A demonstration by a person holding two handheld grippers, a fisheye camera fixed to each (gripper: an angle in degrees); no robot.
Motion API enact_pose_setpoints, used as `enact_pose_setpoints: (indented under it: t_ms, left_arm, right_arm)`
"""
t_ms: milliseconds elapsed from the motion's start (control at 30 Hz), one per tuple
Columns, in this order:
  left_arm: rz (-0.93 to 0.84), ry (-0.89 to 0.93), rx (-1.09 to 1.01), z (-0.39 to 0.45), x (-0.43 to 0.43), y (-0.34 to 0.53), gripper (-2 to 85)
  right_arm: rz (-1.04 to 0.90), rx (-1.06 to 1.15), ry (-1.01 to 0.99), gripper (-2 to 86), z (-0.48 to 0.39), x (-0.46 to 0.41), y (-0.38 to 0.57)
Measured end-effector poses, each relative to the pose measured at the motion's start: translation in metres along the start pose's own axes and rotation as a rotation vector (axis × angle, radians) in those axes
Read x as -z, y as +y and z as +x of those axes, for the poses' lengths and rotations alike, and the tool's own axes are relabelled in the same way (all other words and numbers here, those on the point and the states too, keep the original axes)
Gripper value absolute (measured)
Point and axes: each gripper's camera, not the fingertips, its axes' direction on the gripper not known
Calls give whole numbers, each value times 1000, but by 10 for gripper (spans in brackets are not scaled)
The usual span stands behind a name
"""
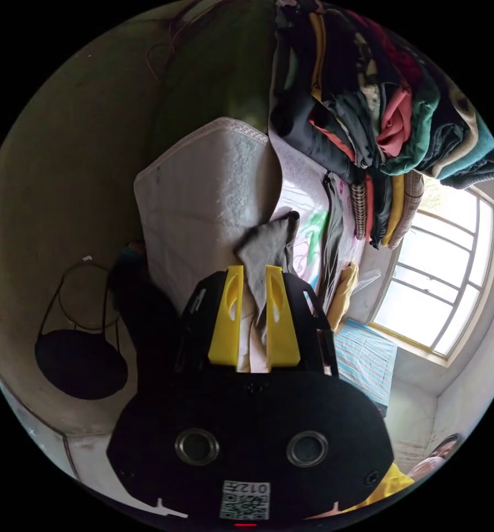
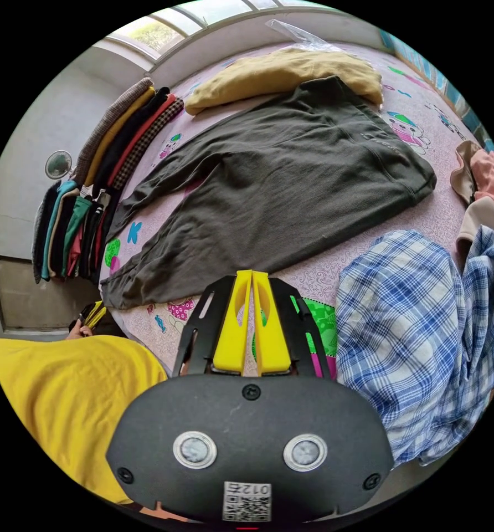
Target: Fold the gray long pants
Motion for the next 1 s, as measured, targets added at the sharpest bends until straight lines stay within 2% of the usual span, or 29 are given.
enact_pose_setpoints:
  t_ms: [133,233,500,600,700,767,933,1000]
  left_arm:
    - [-13,-82,-23,-8,9,-12,15]
    - [-4,-45,-59,-9,21,-16,9]
    - [10,14,-193,8,60,-24,4]
    - [10,-9,-221,16,72,-25,4]
    - [16,-22,-241,21,82,-24,3]
    - [21,-32,-251,24,87,-22,3]
    - [34,-42,-254,24,100,-18,3]
    - [41,-43,-255,23,106,-16,4]
  right_arm:
    - [18,-31,-22,8,20,36,1]
    - [50,-105,-38,8,48,68,-2]
    - [432,-592,-190,22,192,193,-7]
    - [418,-681,-189,41,231,216,-25]
    - [321,-726,-135,73,259,227,-49]
    - [222,-728,-174,84,276,225,-65]
    - [244,-776,-210,59,297,238,-72]
    - [269,-773,-285,43,306,245,-70]
